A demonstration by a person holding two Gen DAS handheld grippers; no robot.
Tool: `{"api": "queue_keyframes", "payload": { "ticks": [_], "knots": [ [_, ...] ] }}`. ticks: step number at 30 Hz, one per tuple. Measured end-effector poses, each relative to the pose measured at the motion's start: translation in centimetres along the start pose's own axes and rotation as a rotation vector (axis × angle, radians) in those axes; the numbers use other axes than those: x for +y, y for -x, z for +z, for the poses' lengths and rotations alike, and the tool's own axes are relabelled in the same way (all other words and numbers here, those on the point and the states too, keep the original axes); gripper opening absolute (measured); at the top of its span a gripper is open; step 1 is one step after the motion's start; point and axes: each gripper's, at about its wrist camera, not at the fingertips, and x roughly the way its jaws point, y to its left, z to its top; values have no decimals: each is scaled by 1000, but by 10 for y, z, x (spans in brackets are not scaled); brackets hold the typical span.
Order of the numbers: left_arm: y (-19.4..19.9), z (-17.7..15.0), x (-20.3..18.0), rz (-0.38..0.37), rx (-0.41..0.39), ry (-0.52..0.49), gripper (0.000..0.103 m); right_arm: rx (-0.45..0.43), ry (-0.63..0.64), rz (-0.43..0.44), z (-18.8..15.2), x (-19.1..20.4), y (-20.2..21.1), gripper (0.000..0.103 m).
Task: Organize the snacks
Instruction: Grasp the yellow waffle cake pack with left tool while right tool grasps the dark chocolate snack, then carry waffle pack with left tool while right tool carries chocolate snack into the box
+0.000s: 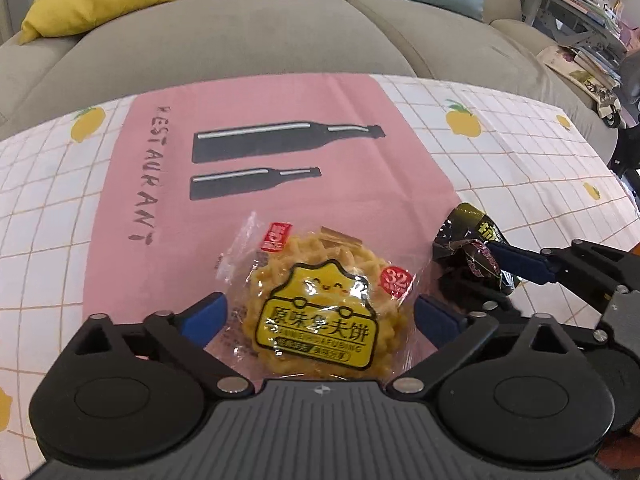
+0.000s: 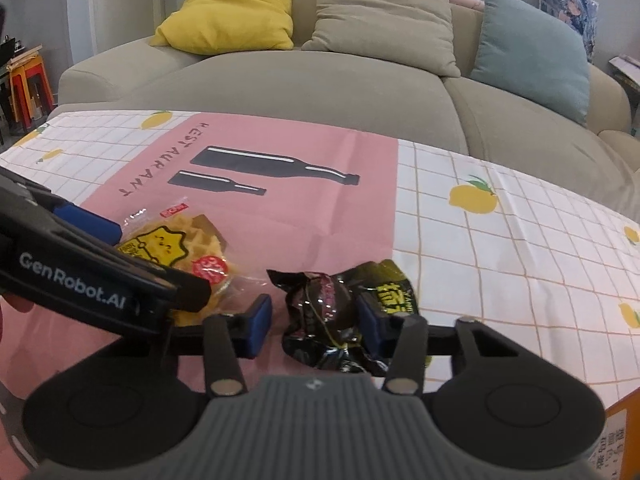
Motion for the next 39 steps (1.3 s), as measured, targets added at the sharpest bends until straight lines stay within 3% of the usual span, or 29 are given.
{"api": "queue_keyframes", "payload": {
  "ticks": [5, 11, 15, 21, 26, 35, 39],
  "knots": [
    [-3, -2, -5, 9, 7, -25, 103, 1, 30, -17, -4, 0, 4, 35],
    [-9, -11, -25, 77, 39, -153, 103, 24, 54, -53, -21, 1, 26, 35],
    [-4, -15, -30, 78, 25, -126, 103, 43, 31, -70, -37, -3, 46, 35],
    [8, -24, -51, 153, -17, -131, 76, 68, -37, -75, -49, -14, 62, 35],
    [29, -36, -66, 143, -35, -57, 63, 77, -91, -51, -49, -22, 75, 34],
    [96, -52, -82, 39, -107, 166, 62, 44, -180, -1, -52, -39, 129, 34],
    [130, -50, -91, 10, -153, 204, 62, -3, -214, 30, -49, -46, 163, 34]
  ]
}}
